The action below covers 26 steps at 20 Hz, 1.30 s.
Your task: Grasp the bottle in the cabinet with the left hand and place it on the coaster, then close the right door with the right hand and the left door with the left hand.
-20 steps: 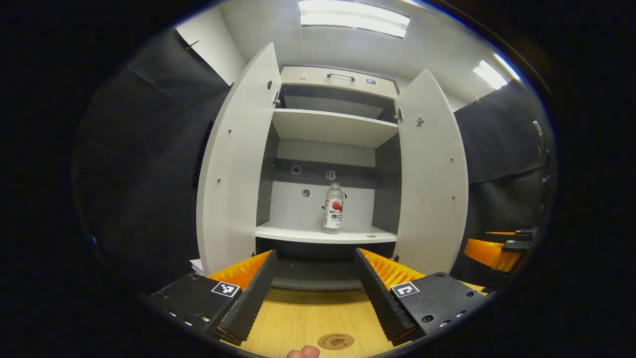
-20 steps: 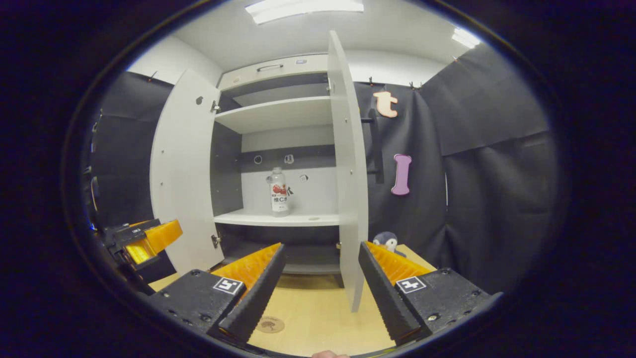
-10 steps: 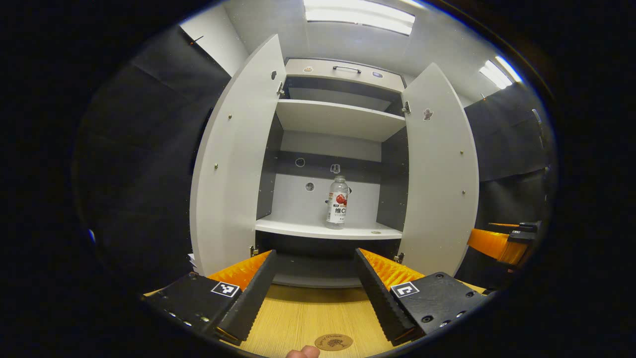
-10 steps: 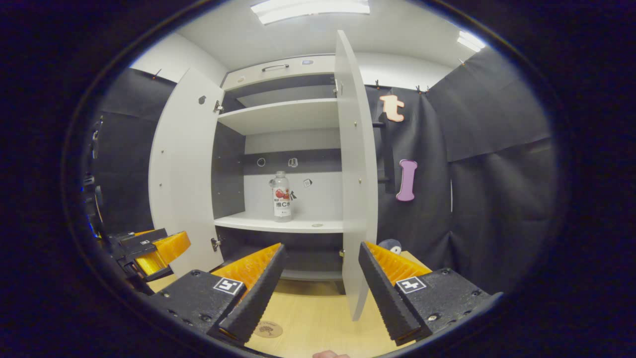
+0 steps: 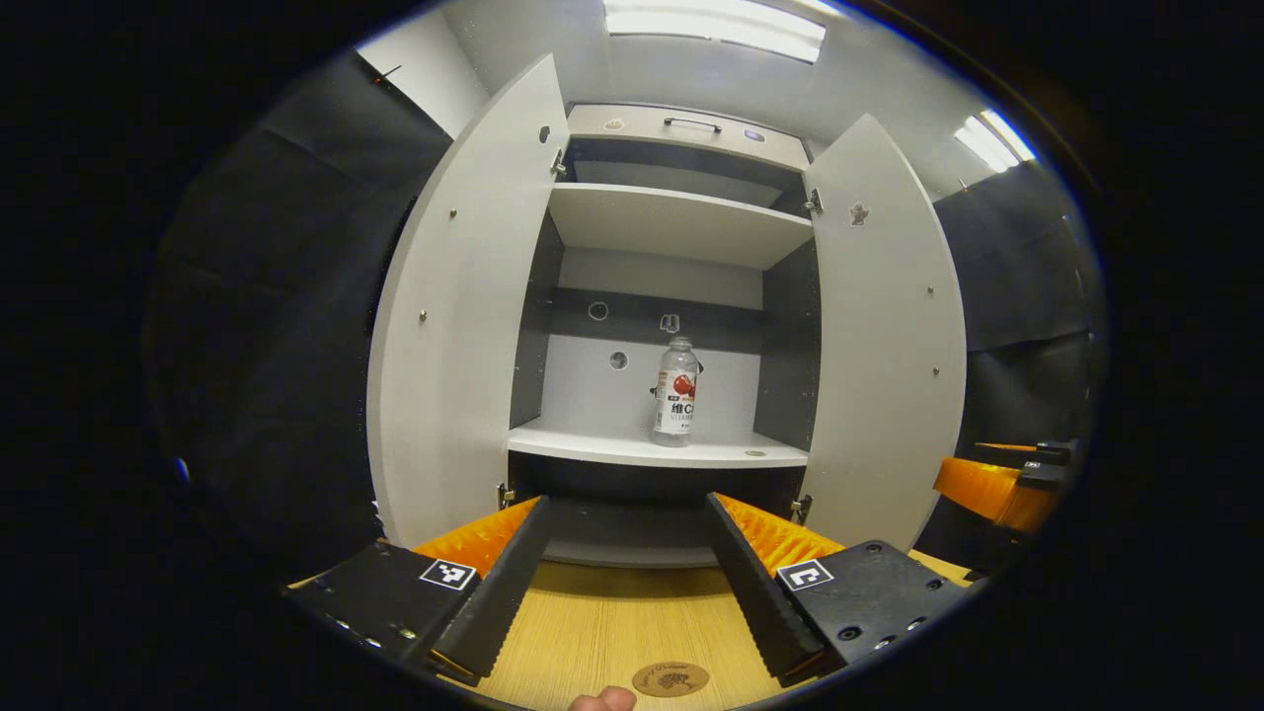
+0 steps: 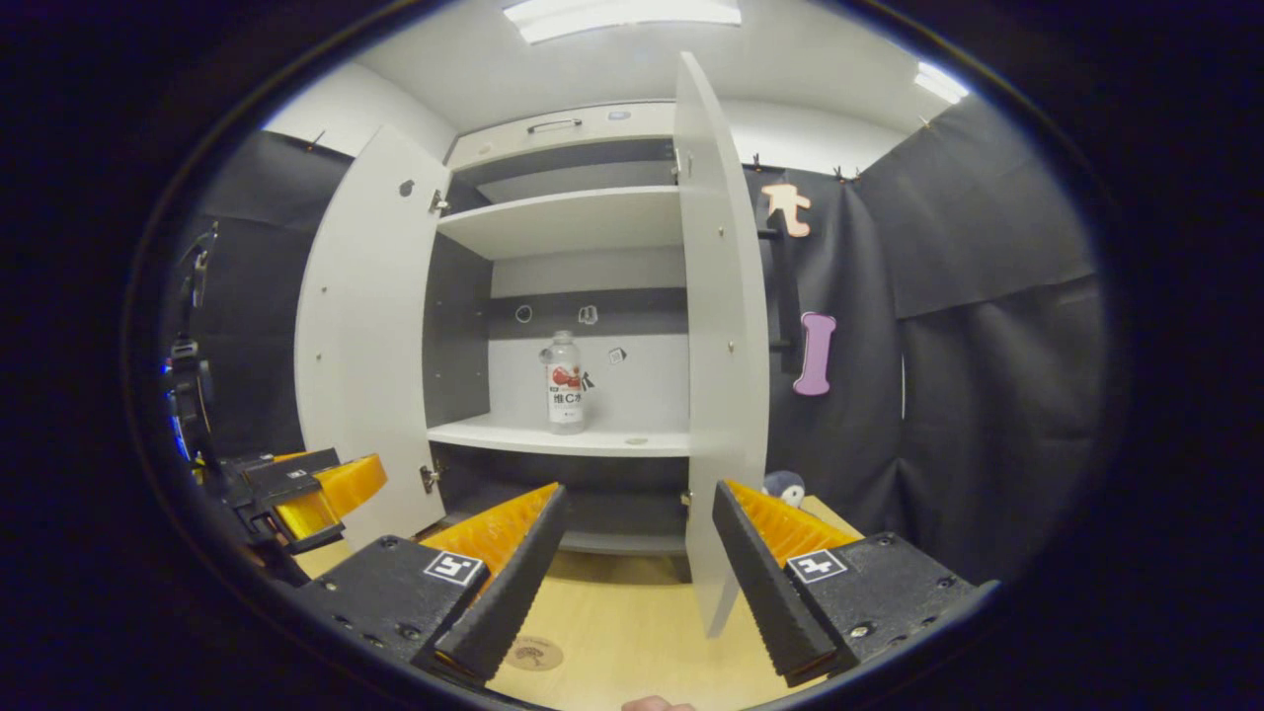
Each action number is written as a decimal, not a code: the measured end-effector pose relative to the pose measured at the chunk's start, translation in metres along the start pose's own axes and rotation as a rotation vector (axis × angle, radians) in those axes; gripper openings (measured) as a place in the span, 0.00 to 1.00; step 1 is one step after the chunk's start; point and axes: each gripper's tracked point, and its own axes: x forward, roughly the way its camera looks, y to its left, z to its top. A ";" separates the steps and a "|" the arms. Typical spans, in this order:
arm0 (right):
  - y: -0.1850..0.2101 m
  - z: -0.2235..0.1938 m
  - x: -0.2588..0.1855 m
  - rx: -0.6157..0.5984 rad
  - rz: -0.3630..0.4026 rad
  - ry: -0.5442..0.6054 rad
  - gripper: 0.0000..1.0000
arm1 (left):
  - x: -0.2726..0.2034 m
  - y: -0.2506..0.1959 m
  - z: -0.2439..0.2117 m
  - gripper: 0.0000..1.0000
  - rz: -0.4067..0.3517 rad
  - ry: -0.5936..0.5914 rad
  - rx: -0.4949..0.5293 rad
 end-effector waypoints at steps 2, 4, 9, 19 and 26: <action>0.003 -0.001 0.000 0.005 0.004 0.005 0.97 | 0.007 -0.005 0.001 0.95 -0.015 0.001 -0.012; 0.004 -0.003 -0.001 0.006 0.007 0.009 0.97 | 0.013 -0.011 0.003 0.90 -0.032 0.000 -0.026; 0.002 -0.003 -0.006 -0.001 0.003 0.012 0.97 | 0.044 -0.029 0.017 0.95 -0.086 -0.013 -0.050; -0.010 -0.004 -0.027 -0.003 -0.062 0.018 0.97 | 0.163 -0.081 0.067 0.94 -0.198 -0.120 0.009; -0.026 -0.009 -0.034 0.004 -0.130 0.042 0.97 | 0.259 -0.067 0.067 0.94 -0.136 -0.080 0.037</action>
